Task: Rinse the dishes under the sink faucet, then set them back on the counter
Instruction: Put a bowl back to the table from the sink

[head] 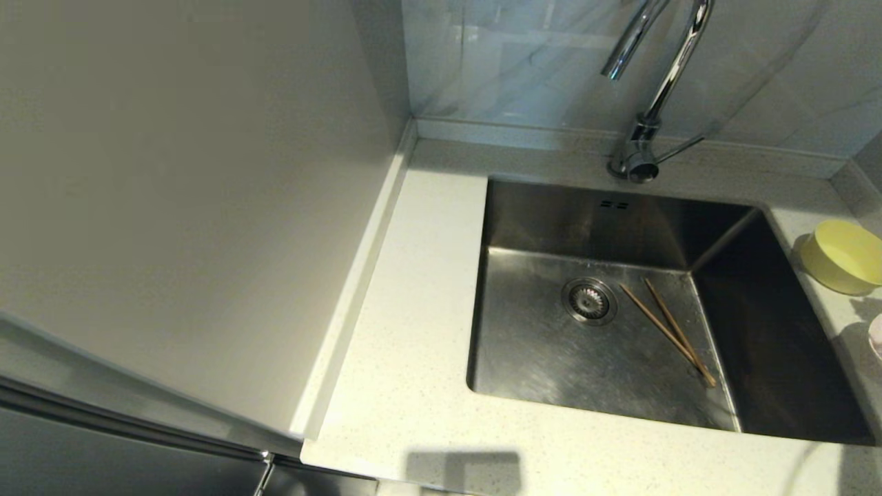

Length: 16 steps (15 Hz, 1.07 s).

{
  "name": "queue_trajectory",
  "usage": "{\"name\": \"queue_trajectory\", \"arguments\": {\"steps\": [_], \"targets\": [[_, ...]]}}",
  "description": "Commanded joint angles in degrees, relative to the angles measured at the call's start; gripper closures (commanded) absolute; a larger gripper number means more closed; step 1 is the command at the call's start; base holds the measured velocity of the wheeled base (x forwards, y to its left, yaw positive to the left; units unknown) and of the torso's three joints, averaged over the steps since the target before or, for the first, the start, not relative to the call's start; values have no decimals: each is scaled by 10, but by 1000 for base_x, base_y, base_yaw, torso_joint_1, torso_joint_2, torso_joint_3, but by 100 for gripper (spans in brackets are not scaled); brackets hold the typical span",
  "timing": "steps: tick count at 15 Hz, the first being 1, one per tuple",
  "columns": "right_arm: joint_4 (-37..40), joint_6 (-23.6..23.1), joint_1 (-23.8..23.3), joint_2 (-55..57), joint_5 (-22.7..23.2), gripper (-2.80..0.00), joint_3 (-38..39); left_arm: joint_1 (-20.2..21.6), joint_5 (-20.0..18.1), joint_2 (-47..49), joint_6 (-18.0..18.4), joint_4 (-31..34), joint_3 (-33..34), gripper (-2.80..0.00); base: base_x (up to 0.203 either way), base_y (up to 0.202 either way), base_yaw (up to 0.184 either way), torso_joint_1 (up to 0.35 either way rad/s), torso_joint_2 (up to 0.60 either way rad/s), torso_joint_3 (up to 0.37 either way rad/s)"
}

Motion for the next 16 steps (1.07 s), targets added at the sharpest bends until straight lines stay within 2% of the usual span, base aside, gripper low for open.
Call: {"name": "queue_trajectory", "arguments": {"steps": [1, 16], "targets": [[1, -1, 0, 19, 0, 0, -1, 0, 0, -2, 0, 0, 0, 0, 0, 0, 0, 0, 0, 0], [-23, -30, -12, 43, -1, 0, 5, 0, 0, -2, 0, 0, 0, 0, 0, 0, 0, 0, 0, 0]]}}
